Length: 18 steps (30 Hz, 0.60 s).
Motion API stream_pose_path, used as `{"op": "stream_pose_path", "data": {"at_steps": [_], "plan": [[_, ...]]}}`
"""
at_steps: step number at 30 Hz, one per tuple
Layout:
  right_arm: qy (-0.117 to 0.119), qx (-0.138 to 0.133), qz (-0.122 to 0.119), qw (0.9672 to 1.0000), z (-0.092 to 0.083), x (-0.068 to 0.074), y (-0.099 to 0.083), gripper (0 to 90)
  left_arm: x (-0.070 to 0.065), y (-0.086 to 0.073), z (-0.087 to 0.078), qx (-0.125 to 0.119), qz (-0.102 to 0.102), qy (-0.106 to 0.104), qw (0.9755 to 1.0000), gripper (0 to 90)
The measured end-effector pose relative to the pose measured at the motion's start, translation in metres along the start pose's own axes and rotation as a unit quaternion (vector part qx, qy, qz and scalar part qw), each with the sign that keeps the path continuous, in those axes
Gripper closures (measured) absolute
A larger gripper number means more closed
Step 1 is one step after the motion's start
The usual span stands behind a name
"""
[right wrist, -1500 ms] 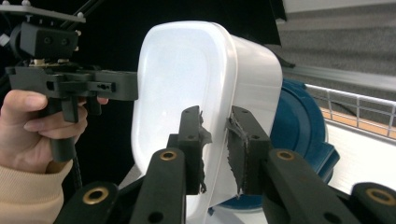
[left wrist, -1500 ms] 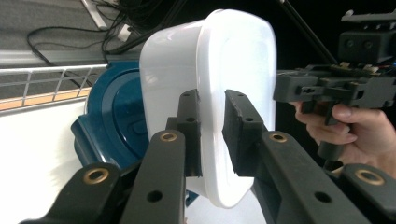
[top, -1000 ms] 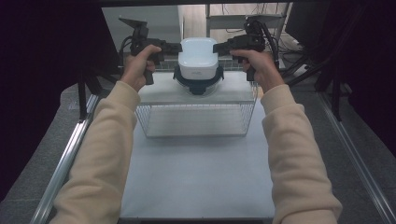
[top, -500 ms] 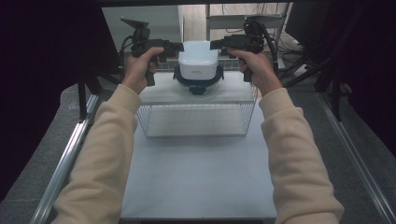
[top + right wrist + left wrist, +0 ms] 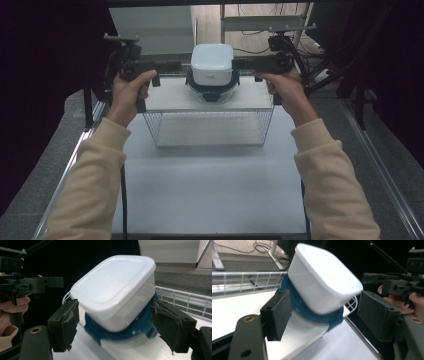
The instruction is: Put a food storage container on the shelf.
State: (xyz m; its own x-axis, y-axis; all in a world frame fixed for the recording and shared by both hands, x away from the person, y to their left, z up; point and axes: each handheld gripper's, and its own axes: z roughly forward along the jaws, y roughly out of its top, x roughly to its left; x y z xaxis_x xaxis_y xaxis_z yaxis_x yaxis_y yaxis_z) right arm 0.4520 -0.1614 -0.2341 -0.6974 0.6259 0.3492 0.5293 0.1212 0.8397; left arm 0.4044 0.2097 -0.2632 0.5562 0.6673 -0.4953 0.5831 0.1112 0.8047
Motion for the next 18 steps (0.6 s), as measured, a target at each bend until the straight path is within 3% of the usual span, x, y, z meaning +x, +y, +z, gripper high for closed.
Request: {"op": "stream_pose_path", "data": {"at_steps": [4, 9, 14, 18], "plan": [[0.013, -0.014, -0.014, 0.9997, -0.017, 0.001, -0.018, 23.3, -0.004, -0.023, -0.015, -0.002, 0.020, 0.003, 0.9998, 26.7], [0.017, -0.015, -0.030, 0.9993, -0.035, -0.001, -0.049, 23.7, -0.006, -0.058, -0.026, 0.013, 0.051, 0.021, 0.9984, 26.1], [0.008, -0.005, -0.048, 0.9988, -0.044, -0.001, -0.091, 23.9, -0.001, -0.100, -0.029, 0.026, 0.066, 0.038, 0.9968, 25.6], [0.000, -0.002, -0.062, 0.9981, -0.046, 0.001, -0.123, 24.6, 0.006, -0.137, -0.028, 0.034, 0.064, 0.053, 0.9959, 25.4]]}}
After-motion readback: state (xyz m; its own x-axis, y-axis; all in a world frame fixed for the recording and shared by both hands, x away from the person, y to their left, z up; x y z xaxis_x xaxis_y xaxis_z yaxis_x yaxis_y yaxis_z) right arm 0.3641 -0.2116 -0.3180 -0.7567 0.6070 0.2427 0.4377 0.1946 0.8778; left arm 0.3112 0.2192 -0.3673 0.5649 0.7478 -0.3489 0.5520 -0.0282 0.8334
